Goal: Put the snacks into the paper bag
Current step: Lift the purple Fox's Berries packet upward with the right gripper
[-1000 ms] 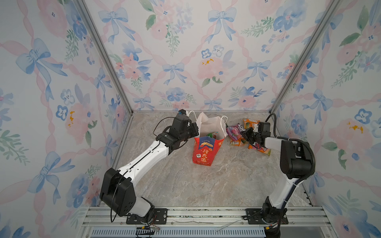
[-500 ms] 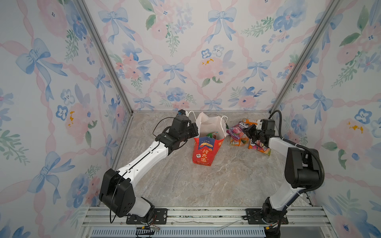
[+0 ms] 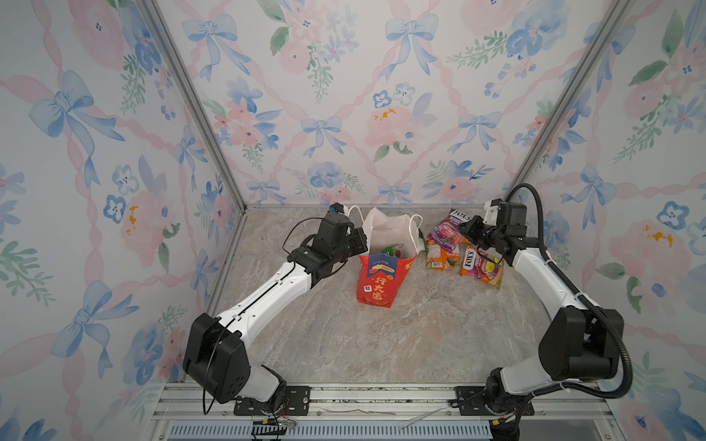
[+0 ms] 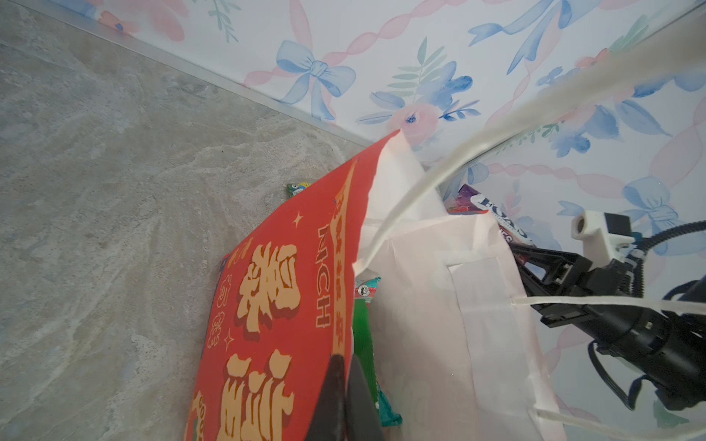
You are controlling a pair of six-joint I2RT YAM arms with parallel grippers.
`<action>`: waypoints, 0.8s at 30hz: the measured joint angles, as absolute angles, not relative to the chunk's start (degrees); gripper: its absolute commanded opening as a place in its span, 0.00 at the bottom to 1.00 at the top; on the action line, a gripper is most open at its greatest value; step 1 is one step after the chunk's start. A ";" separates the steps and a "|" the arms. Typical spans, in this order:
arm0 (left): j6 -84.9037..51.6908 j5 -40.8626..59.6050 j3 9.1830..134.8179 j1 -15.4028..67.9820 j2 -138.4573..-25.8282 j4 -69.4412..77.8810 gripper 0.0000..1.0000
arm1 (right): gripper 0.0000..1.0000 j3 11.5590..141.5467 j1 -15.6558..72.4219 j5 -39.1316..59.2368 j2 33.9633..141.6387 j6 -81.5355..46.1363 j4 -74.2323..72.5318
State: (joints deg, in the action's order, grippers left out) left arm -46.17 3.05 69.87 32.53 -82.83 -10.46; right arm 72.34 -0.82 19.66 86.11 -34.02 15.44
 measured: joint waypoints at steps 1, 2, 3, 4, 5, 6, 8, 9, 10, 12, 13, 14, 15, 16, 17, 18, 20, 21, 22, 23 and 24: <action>-46.17 3.07 69.84 32.53 -82.78 -10.39 0.00 | 0.00 73.54 -0.64 19.38 85.25 -33.10 16.67; -46.17 3.09 69.84 32.53 -82.76 -10.39 0.00 | 0.00 74.41 -0.49 19.11 84.49 -32.27 17.65; -46.17 3.09 69.84 32.53 -82.70 -10.39 0.00 | 0.00 75.64 -0.23 18.76 83.53 -31.33 19.11; -46.17 3.07 69.84 32.53 -82.65 -10.39 0.00 | 0.00 76.73 0.03 18.50 82.72 -30.44 20.34; -46.17 3.09 69.82 32.53 -82.65 -10.39 0.00 | 0.00 77.80 0.27 18.13 81.95 -29.52 21.50; -46.17 3.09 69.82 32.53 -82.65 -10.39 0.00 | 0.00 79.00 0.60 17.78 81.10 -28.69 22.72; -46.17 3.09 69.73 32.53 -82.65 -10.37 0.00 | 0.00 81.41 1.26 17.06 79.53 -26.96 24.95; -46.19 3.09 69.73 32.53 -82.65 -10.37 0.00 | 0.00 82.65 1.54 16.88 78.85 -26.28 25.98; -46.17 3.11 69.73 32.53 -82.65 -10.37 0.00 | 0.00 84.07 1.87 16.58 78.06 -25.54 26.98; -46.17 3.29 69.73 32.53 -82.65 -10.37 0.00 | 0.00 86.39 2.50 16.16 76.69 -24.34 28.23; -46.17 3.36 69.73 32.53 -82.65 -10.37 0.00 | 0.00 87.44 2.92 15.99 75.88 -23.83 28.82; -46.19 3.49 69.73 32.53 -82.65 -10.35 0.00 | 0.00 88.33 3.33 15.84 75.07 -23.42 29.28; -46.19 3.51 69.73 32.53 -82.65 -10.35 0.00 | 0.00 89.23 3.86 15.77 74.26 -23.00 29.58; -46.19 3.53 69.71 32.53 -82.65 -10.33 0.00 | 0.00 90.04 4.40 15.73 73.45 -22.61 29.71; -46.19 3.53 69.69 32.53 -82.65 -10.33 0.00 | 0.00 90.70 4.95 15.75 72.82 -22.22 29.82; -46.19 3.51 69.63 32.53 -82.65 -10.31 0.00 | 0.00 91.39 5.76 15.66 72.05 -21.76 29.87; -46.19 3.53 69.63 32.53 -82.65 -10.28 0.00 | 0.00 92.42 7.55 15.51 70.72 -20.88 29.85; -46.19 3.53 69.63 32.53 -82.65 -10.28 0.00 | 0.00 92.75 8.67 15.44 70.02 -20.38 29.80; -46.22 3.53 69.63 32.53 -82.65 -10.28 0.00 | 0.00 92.90 9.72 15.27 69.43 -19.97 29.76; -46.19 3.55 69.63 32.53 -82.65 -10.28 0.00 | 0.00 92.97 11.07 15.00 68.69 -19.40 29.67; -46.19 3.62 69.63 32.53 -82.65 -10.28 0.00 | 0.00 93.03 12.36 14.83 68.05 -18.87 29.65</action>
State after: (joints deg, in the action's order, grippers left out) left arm -46.19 3.62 69.63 32.53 -82.65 -10.28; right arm 93.03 12.36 14.83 68.05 -18.87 29.65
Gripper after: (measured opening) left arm 0.048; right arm 0.090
